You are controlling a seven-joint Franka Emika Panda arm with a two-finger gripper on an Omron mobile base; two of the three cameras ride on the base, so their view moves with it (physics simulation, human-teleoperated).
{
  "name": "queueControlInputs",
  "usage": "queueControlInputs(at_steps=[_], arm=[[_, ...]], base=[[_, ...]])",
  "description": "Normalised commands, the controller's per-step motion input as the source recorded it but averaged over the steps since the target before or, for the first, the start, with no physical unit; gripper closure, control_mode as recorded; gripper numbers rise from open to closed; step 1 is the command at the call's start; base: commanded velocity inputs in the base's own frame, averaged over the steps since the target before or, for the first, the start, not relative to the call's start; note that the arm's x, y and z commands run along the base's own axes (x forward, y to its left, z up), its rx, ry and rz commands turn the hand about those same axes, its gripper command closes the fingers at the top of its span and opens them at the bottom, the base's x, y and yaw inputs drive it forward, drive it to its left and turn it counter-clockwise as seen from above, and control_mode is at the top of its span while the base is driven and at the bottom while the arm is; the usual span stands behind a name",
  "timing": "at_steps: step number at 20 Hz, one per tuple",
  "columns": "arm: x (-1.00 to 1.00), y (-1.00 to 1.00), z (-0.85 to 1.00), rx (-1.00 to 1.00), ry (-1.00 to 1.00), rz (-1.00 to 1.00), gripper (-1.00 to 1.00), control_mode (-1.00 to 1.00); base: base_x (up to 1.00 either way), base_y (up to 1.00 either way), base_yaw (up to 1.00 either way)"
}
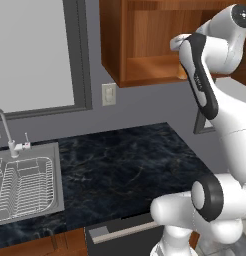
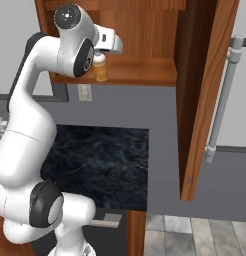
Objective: Pick up the soap dispenser and bar soap from the sink, and place them back in the cabinet, and close the cabinet door.
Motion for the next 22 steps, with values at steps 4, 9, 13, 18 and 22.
queueControlInputs(at_steps=[4,9,13,18,22], arm=[[0.26,0.0,0.0,0.0,0.0,0.0,1.0,-1.0],[0.26,0.0,0.0,0.0,0.0,0.0,1.0,-1.0],[0.27,0.0,-0.01,0.0,0.0,0.0,1.0,-1.0],[0.26,0.0,-0.06,0.0,0.0,0.0,1.0,-1.0],[0.21,0.0,-0.09,0.0,0.0,0.0,1.0,-1.0]], base=[[0.0,0.0,0.0],[0.0,0.0,0.0],[0.0,0.0,0.0],[0.0,0.0,0.0],[0.0,0.0,0.0]])
